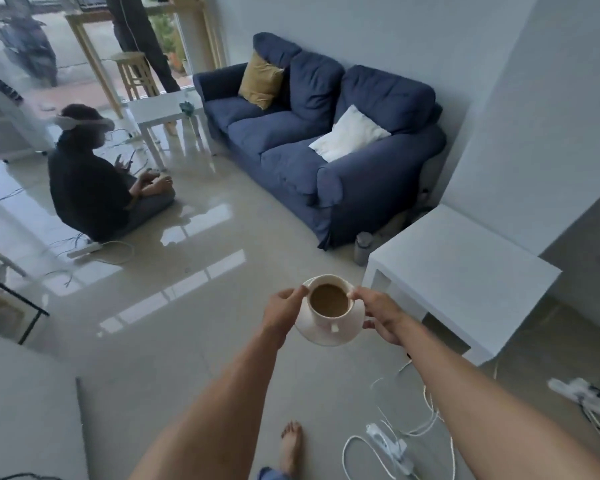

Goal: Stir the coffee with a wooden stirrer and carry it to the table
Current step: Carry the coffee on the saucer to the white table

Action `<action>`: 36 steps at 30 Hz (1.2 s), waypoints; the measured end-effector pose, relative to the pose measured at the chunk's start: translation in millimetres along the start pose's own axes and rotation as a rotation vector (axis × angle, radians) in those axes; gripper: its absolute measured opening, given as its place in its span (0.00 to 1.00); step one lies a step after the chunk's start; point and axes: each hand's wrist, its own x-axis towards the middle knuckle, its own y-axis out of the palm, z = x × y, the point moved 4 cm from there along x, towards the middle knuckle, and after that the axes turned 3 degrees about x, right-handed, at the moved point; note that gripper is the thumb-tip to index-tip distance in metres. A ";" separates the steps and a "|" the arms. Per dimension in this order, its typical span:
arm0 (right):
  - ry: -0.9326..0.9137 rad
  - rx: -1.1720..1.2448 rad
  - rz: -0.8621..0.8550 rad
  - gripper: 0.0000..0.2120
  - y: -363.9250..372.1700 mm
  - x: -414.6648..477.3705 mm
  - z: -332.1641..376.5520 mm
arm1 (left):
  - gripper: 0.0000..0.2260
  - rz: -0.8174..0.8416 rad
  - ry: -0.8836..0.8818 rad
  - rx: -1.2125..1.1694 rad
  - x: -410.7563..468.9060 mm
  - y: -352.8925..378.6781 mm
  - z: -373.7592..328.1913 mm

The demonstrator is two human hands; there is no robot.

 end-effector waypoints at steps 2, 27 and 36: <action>0.002 0.040 -0.037 0.10 -12.1 16.4 9.5 | 0.13 0.053 0.022 0.032 24.3 10.9 -15.8; 0.017 0.421 -0.536 0.06 -171.0 145.2 53.5 | 0.18 0.530 0.175 0.367 236.4 211.9 -148.8; 0.031 0.455 -0.604 0.05 -244.4 183.7 69.8 | 0.14 0.541 0.228 0.413 279.1 293.1 -183.3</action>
